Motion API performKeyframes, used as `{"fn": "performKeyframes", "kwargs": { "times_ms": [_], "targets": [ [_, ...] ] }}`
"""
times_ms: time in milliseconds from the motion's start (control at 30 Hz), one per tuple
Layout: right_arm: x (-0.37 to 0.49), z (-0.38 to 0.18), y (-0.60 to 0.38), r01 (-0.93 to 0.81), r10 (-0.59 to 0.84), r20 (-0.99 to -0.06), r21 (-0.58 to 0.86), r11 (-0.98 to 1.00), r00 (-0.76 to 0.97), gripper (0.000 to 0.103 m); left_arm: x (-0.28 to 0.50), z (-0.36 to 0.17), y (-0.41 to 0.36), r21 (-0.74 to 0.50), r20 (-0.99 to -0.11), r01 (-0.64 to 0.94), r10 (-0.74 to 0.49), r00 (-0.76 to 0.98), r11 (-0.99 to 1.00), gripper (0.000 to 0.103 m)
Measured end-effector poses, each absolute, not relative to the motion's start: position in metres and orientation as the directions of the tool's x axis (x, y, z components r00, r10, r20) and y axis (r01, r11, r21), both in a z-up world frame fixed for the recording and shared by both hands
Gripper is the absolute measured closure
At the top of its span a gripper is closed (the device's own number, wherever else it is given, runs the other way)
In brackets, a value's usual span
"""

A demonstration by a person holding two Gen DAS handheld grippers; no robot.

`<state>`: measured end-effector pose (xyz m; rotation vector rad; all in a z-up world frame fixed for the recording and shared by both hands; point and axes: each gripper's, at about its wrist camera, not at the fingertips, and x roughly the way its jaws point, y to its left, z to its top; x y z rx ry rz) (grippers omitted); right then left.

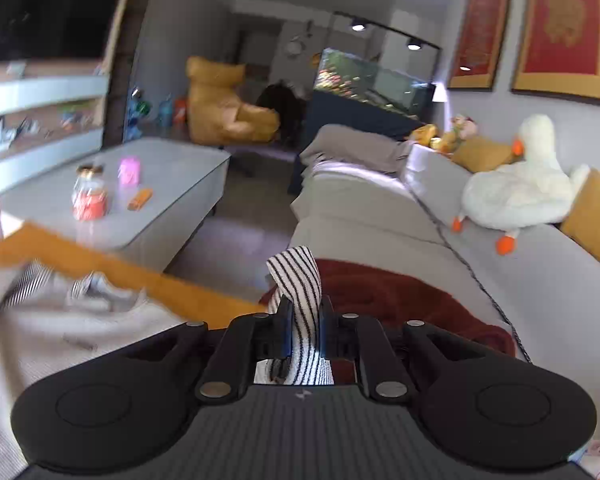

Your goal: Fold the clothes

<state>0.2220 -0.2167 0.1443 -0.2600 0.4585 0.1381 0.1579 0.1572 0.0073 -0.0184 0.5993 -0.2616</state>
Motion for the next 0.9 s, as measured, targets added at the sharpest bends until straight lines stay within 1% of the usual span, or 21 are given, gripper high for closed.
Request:
{"fn": "performKeyframes", "kwargs": {
  "times_ms": [167,267,367,500,600,633,667,767,900],
  "targets": [
    [0.241,0.185,-0.218,-0.228,0.183,-0.391,-0.072,0.971,0.902,0.092,0.153,0.008,0.172,-0.130,-0.556,0.209,-0.245,0.794,0.969,0.000],
    [0.264,0.185,-0.166,-0.366,0.325,-0.393,-0.031,0.930,0.860,0.092,0.149,0.008,0.179,-0.156,-0.567,0.181,-0.238,0.788,0.971,0.000],
    [0.287,0.177,-0.109,-0.460,0.412,-0.409,-0.024,0.887,0.814,0.092,0.141,0.010,0.183,-0.157,-0.566,0.164,-0.225,0.793,0.974,0.000],
    [0.316,0.152,-0.050,-0.485,0.409,-0.472,-0.045,0.873,0.781,0.091,0.132,0.013,0.187,-0.153,-0.563,0.164,-0.223,0.796,0.974,0.000],
    [0.331,0.135,-0.025,-0.475,0.398,-0.517,-0.018,0.880,0.758,0.086,0.130,0.013,0.190,-0.138,-0.566,0.150,-0.202,0.799,0.979,0.000],
    [0.333,0.133,-0.023,-0.476,0.410,-0.520,0.007,0.879,0.750,0.082,0.130,0.013,0.192,-0.138,-0.568,0.143,-0.196,0.799,0.980,0.000],
    [0.331,0.132,-0.023,-0.477,0.421,-0.519,0.028,0.878,0.744,0.078,0.130,0.012,0.194,-0.141,-0.569,0.134,-0.192,0.800,0.981,0.000],
    [0.313,0.133,-0.028,-0.496,0.459,-0.503,0.067,0.866,0.732,0.072,0.133,0.010,0.202,-0.157,-0.568,0.110,-0.181,0.803,0.981,0.000],
    [0.278,0.127,-0.035,-0.549,0.501,-0.532,0.080,0.832,0.683,0.070,0.138,0.009,0.212,-0.182,-0.565,0.066,-0.160,0.810,0.981,0.000]
  ]
}}
